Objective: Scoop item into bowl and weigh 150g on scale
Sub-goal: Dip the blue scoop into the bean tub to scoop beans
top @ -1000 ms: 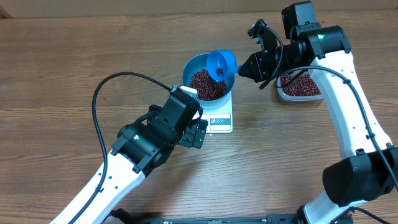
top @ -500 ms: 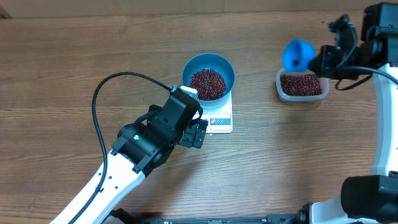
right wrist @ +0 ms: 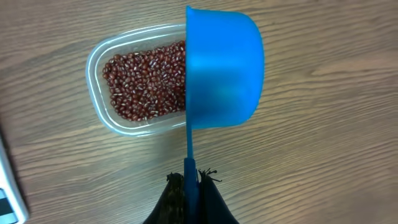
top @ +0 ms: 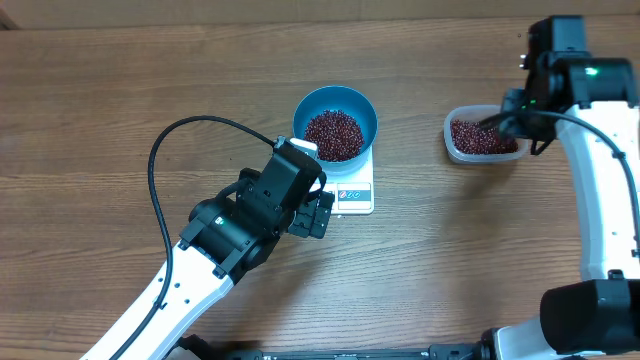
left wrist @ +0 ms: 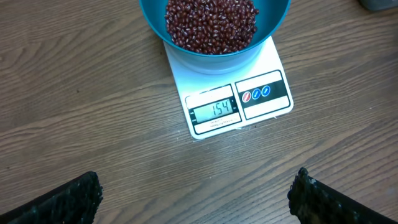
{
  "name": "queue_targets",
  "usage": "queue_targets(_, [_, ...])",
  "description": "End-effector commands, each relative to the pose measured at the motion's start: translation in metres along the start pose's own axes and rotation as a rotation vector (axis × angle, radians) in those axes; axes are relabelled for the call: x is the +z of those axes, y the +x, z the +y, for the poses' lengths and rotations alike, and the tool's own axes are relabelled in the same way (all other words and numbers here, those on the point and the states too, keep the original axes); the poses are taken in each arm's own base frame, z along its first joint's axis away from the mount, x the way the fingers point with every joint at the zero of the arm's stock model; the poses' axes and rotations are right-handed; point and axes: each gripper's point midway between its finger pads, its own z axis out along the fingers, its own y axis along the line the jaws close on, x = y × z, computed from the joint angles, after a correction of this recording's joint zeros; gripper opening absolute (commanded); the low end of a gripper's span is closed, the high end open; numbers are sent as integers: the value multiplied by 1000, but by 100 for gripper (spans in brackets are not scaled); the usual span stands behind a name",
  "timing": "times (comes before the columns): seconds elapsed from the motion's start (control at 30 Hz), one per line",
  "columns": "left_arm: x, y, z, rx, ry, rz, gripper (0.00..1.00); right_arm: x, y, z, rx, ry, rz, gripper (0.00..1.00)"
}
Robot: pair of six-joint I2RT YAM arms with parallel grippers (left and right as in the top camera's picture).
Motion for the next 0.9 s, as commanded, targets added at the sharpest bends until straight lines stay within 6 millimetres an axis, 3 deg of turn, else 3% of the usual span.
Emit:
queue_targets(0.0, [-9,-10,2,-15,2,-36,100,-4,-2,-4,-26,106,-34,4])
queue_targets(0.5, [-9,-10,2,-15,2,-36,100,-6,3,3,-55,104,-21,4])
queue_targets(0.6, [-9,-10,2,-15,2,-36,100,-12,2,39,-46,-112,-21,4])
queue_targets(0.63, [-9,-10,2,-15,2,-36,100,-24,-5,58,-41,-237,-50,4])
queue_targets(0.7, [-9,-10,2,-15,2,-36,100,-45,-17,77,-53,-355,-115,4])
queue_targets(0.77, [-9,-10,2,-15,2,-36,99,-83,-29,102,-160,-486,-248,4])
queue_targets(0.87, [-9,-10,2,-15,2,-36,100,-107,-27,128,-310,-557,-333,4])
